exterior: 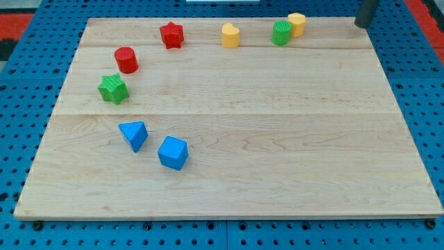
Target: Move yellow hexagon between green star and blue triangle
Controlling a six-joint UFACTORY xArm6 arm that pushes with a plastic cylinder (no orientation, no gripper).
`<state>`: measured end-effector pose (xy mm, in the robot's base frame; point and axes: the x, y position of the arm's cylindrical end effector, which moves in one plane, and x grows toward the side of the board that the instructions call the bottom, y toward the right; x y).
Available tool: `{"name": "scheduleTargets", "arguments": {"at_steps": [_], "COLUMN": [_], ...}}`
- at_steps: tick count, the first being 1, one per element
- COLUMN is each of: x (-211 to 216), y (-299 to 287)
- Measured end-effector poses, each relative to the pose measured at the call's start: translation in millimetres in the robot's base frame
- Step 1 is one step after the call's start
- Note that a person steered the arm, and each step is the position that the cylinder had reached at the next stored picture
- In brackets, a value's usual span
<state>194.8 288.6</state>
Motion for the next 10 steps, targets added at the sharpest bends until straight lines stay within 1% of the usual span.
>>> {"name": "scheduleTargets", "arguments": {"at_steps": [1,2,3,4,5,6,7,8,9,10], "x": [-2.3,-0.3,-0.1,22.1,32.3,-3.6,-2.9,10.2,21.9,53.0], "y": [-32.6,-112.9,-138.0,-138.2,-124.4,-120.0,-201.7,-181.9,-131.1,-128.0]}}
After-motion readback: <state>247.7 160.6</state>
